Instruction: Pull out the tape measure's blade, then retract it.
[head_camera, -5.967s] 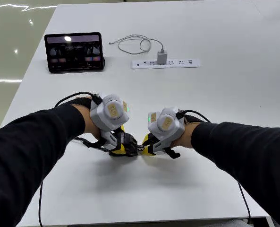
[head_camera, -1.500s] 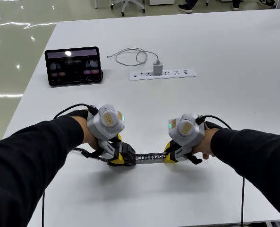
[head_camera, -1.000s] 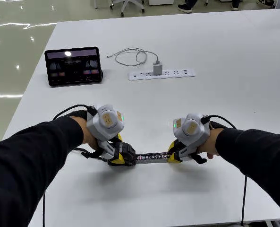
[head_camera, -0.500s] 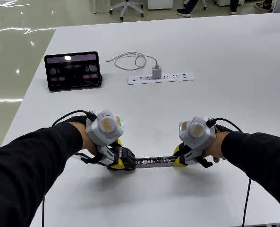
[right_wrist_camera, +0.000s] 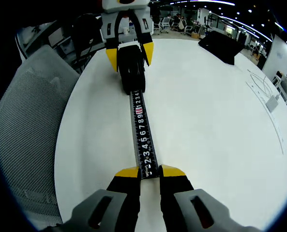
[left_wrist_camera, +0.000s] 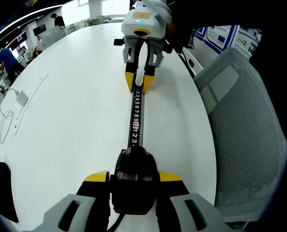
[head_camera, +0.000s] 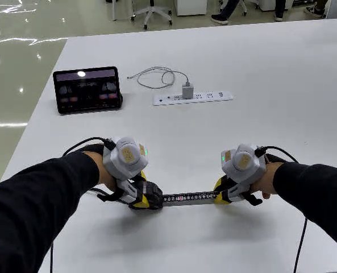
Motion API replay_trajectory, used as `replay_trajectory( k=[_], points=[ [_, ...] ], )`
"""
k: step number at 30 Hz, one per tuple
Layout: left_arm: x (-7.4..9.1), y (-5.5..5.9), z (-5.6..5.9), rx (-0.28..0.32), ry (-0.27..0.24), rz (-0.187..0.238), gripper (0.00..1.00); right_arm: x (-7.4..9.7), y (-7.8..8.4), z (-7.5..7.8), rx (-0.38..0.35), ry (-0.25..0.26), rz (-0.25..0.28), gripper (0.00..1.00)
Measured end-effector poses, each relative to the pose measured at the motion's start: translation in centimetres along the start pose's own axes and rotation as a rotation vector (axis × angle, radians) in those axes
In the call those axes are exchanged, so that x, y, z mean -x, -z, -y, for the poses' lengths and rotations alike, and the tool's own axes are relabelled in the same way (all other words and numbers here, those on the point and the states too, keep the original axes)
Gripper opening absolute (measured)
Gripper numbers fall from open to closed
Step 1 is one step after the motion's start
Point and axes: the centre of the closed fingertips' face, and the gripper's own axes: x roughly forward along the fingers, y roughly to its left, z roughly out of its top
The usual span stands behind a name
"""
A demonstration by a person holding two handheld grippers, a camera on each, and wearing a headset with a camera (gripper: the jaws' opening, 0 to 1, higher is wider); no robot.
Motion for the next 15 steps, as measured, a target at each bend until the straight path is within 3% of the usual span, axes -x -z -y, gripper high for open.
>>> replay_trajectory(
  k=[15],
  points=[
    [0.0, -0.1, 0.0, 0.017, 0.0, 0.019, 0.32, 1.0, 1.3, 0.2, -0.011, 0.007, -0.005, 0.1]
  ],
)
